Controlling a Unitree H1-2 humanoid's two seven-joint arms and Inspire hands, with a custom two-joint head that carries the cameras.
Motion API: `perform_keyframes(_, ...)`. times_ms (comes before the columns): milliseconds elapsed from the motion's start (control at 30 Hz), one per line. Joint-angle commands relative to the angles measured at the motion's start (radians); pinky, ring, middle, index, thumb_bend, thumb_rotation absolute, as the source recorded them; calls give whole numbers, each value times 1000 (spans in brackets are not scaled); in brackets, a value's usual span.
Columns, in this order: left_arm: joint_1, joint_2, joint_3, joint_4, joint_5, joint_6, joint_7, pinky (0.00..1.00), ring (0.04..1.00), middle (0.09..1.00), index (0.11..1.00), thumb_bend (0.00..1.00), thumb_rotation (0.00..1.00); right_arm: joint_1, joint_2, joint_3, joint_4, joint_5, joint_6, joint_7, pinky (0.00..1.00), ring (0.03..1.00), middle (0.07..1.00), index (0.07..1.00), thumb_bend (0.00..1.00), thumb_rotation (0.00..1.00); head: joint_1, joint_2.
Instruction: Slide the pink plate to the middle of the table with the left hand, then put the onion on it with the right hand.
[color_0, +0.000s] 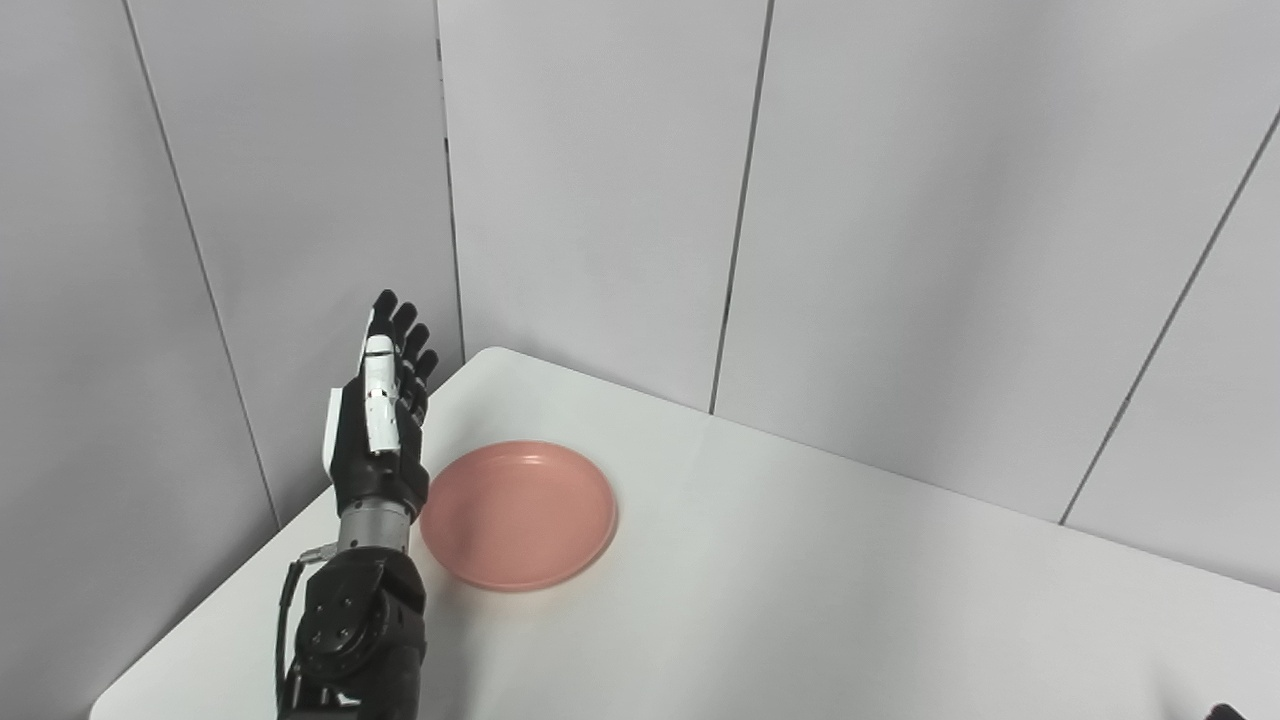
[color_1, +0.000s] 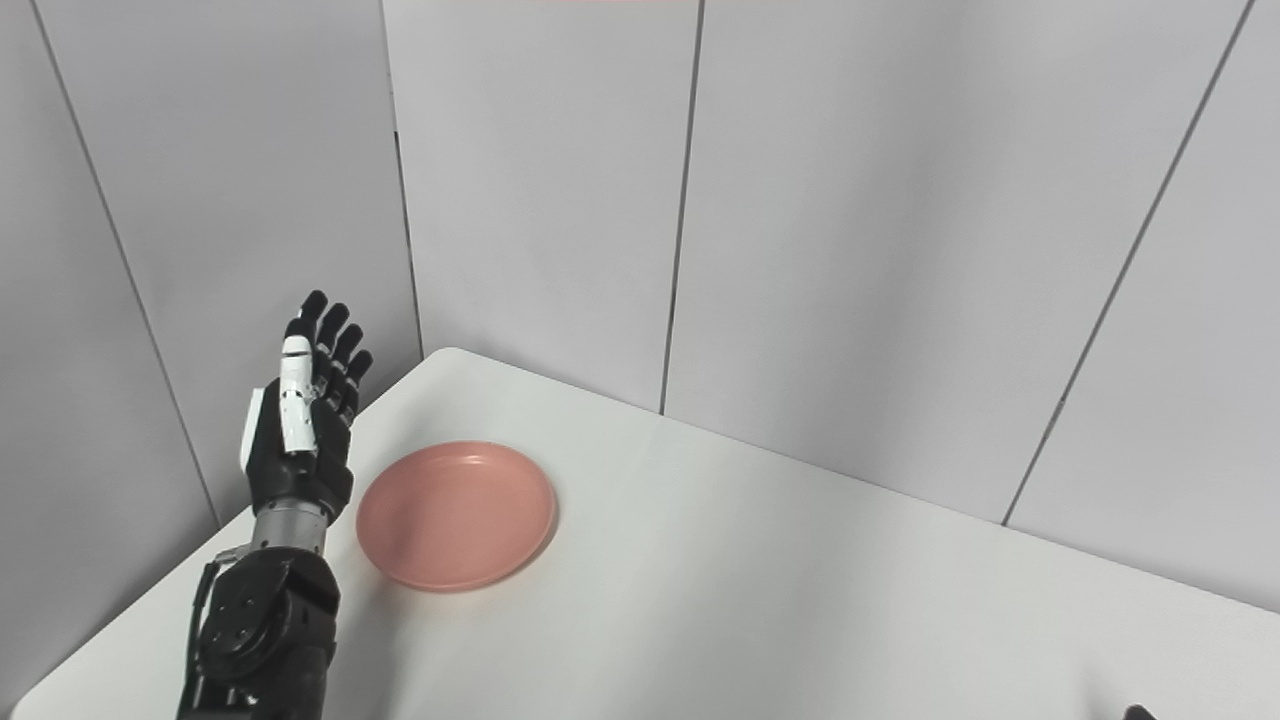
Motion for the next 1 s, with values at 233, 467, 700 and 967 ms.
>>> perform_keyframes(233, -21, 25, 27, 11, -14, -51, 14, 980, 979, 980, 969, 435, 1000, 3, -5, -5, -5, 7, 28, 0, 756, 876, 897, 836, 842, 830, 8, 3)
perform_keyframes(467, -11, 30, 41, 18, -27, -67, 16, 987, 996, 992, 980, 431, 1000, 3, -9, -11, 6, 6, 23, -2, 713, 852, 876, 810, 894, 821, 12, 3)
perform_keyframes(700, -2, 30, 49, 15, -57, -67, 14, 1000, 998, 1000, 981, 414, 1000, 2, -11, -11, 1, 16, 29, 2, 726, 859, 884, 821, 917, 808, 14, 6)
perform_keyframes(967, 7, 14, 36, 23, -54, -61, 26, 989, 983, 985, 971, 408, 1000, 0, -17, -13, -1, 21, 33, 6, 709, 847, 871, 802, 914, 808, 17, 14)
